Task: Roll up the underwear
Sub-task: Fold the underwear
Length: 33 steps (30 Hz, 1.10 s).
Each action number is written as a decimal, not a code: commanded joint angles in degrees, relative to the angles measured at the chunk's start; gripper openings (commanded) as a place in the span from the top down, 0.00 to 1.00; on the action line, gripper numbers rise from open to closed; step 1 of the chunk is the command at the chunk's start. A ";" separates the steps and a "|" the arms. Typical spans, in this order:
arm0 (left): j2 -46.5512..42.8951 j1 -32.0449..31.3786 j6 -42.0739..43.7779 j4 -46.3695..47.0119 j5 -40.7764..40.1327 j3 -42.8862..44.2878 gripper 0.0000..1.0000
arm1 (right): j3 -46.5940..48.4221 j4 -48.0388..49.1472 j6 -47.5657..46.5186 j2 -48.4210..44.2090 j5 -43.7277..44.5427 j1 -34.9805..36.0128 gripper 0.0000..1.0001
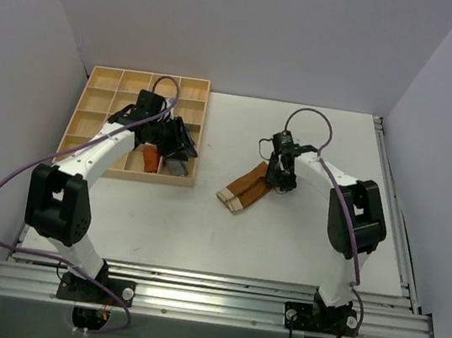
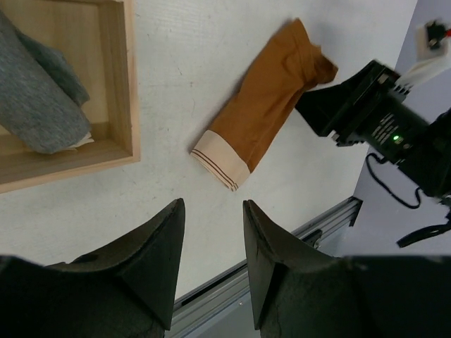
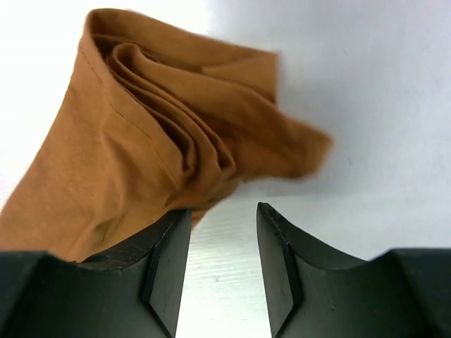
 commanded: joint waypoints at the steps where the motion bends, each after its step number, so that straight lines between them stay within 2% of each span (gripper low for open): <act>1: 3.55 -3.11 4.25 -2.09 2.10 4.01 0.53 | 4.44 -2.44 -6.97 -0.94 -4.82 -1.04 0.61; 4: 8.39 -6.18 5.75 -3.50 1.14 8.14 0.53 | 3.22 -4.56 -4.35 -4.53 -8.94 -1.21 0.61; 8: 14.97 -9.97 7.24 -5.61 0.43 13.85 0.53 | -3.97 -4.04 1.45 -11.13 -12.37 -1.04 0.61; 16: 19.38 -16.39 10.58 -4.82 -2.12 18.78 0.53 | -8.74 3.35 7.87 -18.70 -12.73 -1.03 0.61; 20: 21.66 -17.09 10.23 -3.51 -1.85 17.48 0.54 | -6.90 4.23 8.76 -15.72 -10.09 -1.30 0.61; 25: 23.86 -18.50 8.92 -1.84 -1.85 15.89 0.54 | -5.14 7.13 7.53 -9.14 -12.46 -1.56 0.64; 33: 24.31 -20.69 2.77 4.84 0.08 7.46 0.57 | -7.59 9.50 5.60 -4.55 -13.25 -1.48 0.69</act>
